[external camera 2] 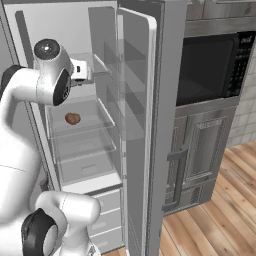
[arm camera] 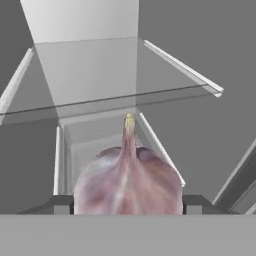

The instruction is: Retrieve the bottle and the shaker from the cabinet and place them next to the mixing bowl on the counter. Then add garlic from the fridge to the mixing bowl.

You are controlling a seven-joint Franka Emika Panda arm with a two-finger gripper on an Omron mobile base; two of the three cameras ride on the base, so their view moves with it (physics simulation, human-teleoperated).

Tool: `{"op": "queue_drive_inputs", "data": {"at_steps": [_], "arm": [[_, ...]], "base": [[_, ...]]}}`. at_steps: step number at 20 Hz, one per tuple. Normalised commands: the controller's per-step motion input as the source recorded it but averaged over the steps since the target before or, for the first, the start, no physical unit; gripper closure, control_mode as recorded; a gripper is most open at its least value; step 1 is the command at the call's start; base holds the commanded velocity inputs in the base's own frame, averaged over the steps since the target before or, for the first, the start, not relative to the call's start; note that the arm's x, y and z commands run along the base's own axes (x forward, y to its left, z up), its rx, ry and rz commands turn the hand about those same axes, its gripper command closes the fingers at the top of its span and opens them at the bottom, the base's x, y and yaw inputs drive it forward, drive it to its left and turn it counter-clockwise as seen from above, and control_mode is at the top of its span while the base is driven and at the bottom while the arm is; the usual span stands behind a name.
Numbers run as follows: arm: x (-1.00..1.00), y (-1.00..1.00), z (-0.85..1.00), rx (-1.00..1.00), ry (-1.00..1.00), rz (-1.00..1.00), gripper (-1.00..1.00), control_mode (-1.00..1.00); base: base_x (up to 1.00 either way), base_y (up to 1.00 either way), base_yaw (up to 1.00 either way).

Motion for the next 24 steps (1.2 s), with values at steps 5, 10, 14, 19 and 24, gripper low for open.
{"op": "queue_drive_inputs", "data": {"at_steps": [5, 10, 14, 19, 24], "arm": [[-1.0, 0.0, 0.18, 0.0, 0.0, 0.0, 1.0, -1.0], [-0.99, 0.0, 0.33, 0.0, 0.0, 0.0, 1.0, -1.0], [-0.49, -0.1, 0.09, 0.0, 0.01, -0.02, 1.0, -1.0], [0.0, -0.03, 0.0, 0.0, 0.0, -0.02, 1.0, -1.0], [0.0, 0.0, 0.0, 0.0, 0.0, 0.0, 1.0, -1.0]], "base": [[0.0, 0.0, 0.0], [0.0, 0.0, 0.0], [0.0, 0.0, 0.0], [0.0, 0.0, 0.0], [0.0, 0.0, 0.0]]}}
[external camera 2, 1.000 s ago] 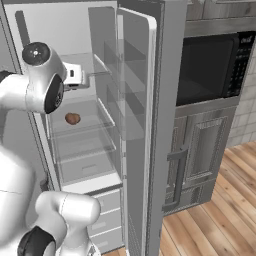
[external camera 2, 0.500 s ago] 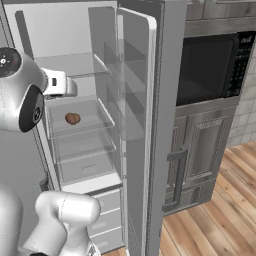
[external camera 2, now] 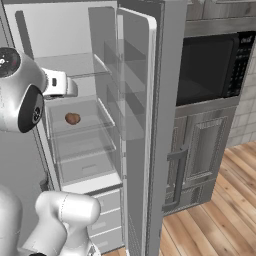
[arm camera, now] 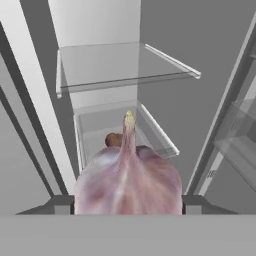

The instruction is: Retrieve the bottle and the shaker from the cabinet and place them next to the mixing bowl on the counter. Then add garlic from the fridge to the mixing bowl.

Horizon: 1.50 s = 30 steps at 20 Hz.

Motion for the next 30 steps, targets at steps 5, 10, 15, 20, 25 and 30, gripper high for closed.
{"op": "queue_drive_inputs", "data": {"at_steps": [5, 10, 15, 20, 25, 30], "arm": [[0.0, 0.0, 0.0, 0.0, 0.0, 0.0, 1.0, 1.0], [0.0, 0.0, 0.0, 0.0, 0.0, 0.0, 1.0, 1.0], [0.0, 0.0, 0.0, 0.0, 0.0, 0.0, 1.0, 1.0], [0.0, 0.0, 0.0, 0.0, 0.0, 0.0, 1.0, 1.0], [0.0, 0.0, 0.0, 0.0, 0.0, 0.0, 1.0, 1.0], [0.0, 0.0, 0.0, 0.0, 0.0, 0.0, 1.0, 1.0]], "base": [[-0.65, 0.09, 0.0], [-1.0, 0.37, 0.05], [-0.78, 0.95, 0.28], [-0.16, 0.83, 0.53], [-0.01, 0.54, 0.59], [0.43, 0.41, 0.52]]}}
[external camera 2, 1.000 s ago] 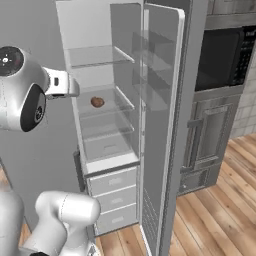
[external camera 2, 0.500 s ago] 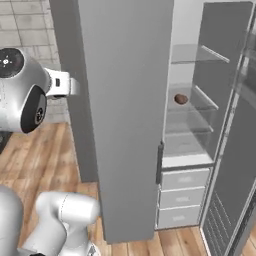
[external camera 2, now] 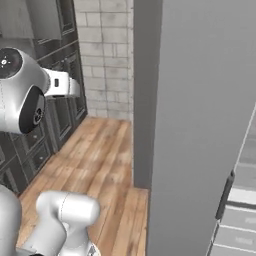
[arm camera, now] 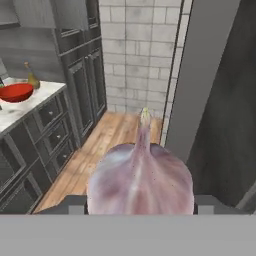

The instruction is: Retrieve the bottle and the shaker from the cabinet and place them next to the mixing bowl on the counter. Then add garlic from the fridge to the mixing bowl.

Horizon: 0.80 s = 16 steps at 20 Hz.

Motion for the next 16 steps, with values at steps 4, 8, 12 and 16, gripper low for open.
{"op": "queue_drive_inputs", "data": {"at_steps": [4, 8, 12, 16], "arm": [[0.0, 0.0, 0.0, 0.0, 0.0, 0.0, 1.0, 1.0], [0.0, 0.0, 0.0, 0.0, 0.0, 0.0, 1.0, 1.0], [0.0, 0.0, 0.0, 0.0, 0.0, 0.0, 1.0, 1.0], [0.0, 0.0, 0.0, 0.0, 0.0, 0.0, 1.0, 1.0]], "base": [[0.94, 0.05, 0.5], [1.0, 0.0, 0.53], [0.99, 0.08, 0.49], [0.76, 0.25, 0.53]]}}
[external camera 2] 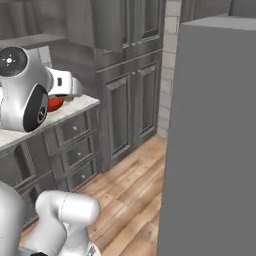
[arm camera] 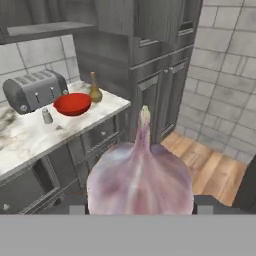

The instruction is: Retrieve the bottle and the shaker from the cabinet and place them next to the mixing bowl on the counter. Then add garlic from the fridge to the mixing bowl.

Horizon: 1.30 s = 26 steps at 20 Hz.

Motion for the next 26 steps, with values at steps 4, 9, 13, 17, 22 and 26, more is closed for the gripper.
{"op": "queue_drive_inputs", "data": {"at_steps": [4, 9, 13, 17, 22, 26], "arm": [[0.0, 0.0, 0.0, 0.0, 0.0, 0.0, 1.0, 1.0], [0.0, 0.0, 0.0, 0.0, 0.0, 0.0, 1.0, 1.0], [0.0, 0.0, 0.0, 0.0, 0.0, 0.0, 1.0, 1.0], [0.0, 0.0, 0.0, 0.0, 0.0, 0.0, 1.0, 1.0], [0.0, 0.0, 0.0, 0.0, 0.0, 0.0, 1.0, 1.0], [0.0, 0.0, 0.0, 0.0, 0.0, 0.0, 1.0, 1.0]], "base": [[0.47, 0.01, 0.65], [0.59, 0.11, 0.6], [0.67, -0.03, 0.43], [0.73, -0.24, 0.13], [0.72, -0.35, -0.03], [0.94, -0.09, -0.11]]}}
